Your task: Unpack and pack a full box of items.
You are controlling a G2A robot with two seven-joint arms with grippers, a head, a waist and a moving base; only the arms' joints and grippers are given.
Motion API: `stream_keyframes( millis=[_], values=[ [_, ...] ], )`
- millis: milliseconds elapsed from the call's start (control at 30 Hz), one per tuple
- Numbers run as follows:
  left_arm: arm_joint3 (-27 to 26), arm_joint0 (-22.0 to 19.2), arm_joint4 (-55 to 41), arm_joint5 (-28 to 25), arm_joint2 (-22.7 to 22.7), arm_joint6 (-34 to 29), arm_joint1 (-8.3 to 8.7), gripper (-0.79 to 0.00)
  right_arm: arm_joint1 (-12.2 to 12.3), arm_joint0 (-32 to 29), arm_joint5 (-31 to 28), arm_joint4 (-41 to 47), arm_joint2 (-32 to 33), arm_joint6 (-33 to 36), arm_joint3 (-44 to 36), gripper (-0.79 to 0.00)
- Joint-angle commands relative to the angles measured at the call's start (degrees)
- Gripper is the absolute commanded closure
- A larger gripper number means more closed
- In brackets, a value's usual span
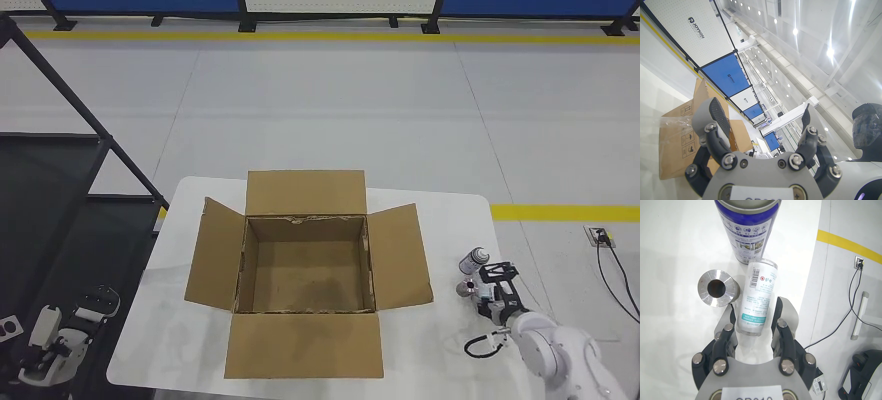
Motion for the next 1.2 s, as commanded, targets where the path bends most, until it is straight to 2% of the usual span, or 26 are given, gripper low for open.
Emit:
stream_keyframes(
  millis=[0, 67, 133, 200, 233, 333, 533, 700, 867, 1100, 1167],
  values=[
    [0.0, 0.0, 0.0, 0.0, 0.0, 0.0, 0.0, -0.785, -0.06, 0.46, 0.22, 0.01, -0.25, 0.55, 0.48, -0.299],
    [0.0, 0.0, 0.0, 0.0, 0.0, 0.0, 0.0, -0.785, -0.11, 0.96, 0.47, -0.03, -0.42, 1.08, 0.86, -0.215],
    [0.0, 0.0, 0.0, 0.0, 0.0, 0.0, 0.0, -0.785, -0.13, 1.23, 0.6, 0.29, -0.23, 1.2, 1.08, -0.086],
    [0.0, 0.0, 0.0, 0.0, 0.0, 0.0, 0.0, -0.785, -0.08, 0.74, 0.28, 1.89, 0.93, 0.23, 0.61, -0.009],
    [0.0, 0.0, 0.0, 0.0, 0.0, 0.0, 0.0, -0.785, -0.01, 0.29, 0.56, 2.98, 2.03, -0.32, 0.15, 0.0],
    [0.0, 0.0, 0.0, 0.0, 0.0, 0.0, 0.0, -0.785, 0.3, -2.51, -0.4, 7.32, 6.07, -1.92, -3.15, 0.0],
    [0.0, 0.0, 0.0, 0.0, 0.0, 0.0, 0.0, -0.785, 0.54, -12.59, -1.77, 19.47, 15.9, -5.88, -15.03, 0.0],
    [0.0, 0.0, 0.0, 0.0, 0.0, 0.0, 0.0, -0.785, 0.3, -19.75, -5.17, 26.86, 19.64, -8.6, -26.73, 0.0],
    [0.0, 0.0, 0.0, 0.0, 0.0, 0.0, 0.0, -0.785, 0.08, -21.78, -5.05, 27.86, 17.56, -8.26, -37.4, 0.0],
    [0.0, 0.0, 0.0, 0.0, 0.0, 0.0, 0.0, -0.785, -0.24, -14.88, 0.07, 23.61, 6.71, -4.48, -44.62, 0.0],
    [0.0, 0.0, 0.0, 0.0, 0.0, 0.0, 0.0, -0.785, -0.26, -14.44, 0.26, 23.26, 6.16, -4.29, -44.81, 0.0]
  ],
)
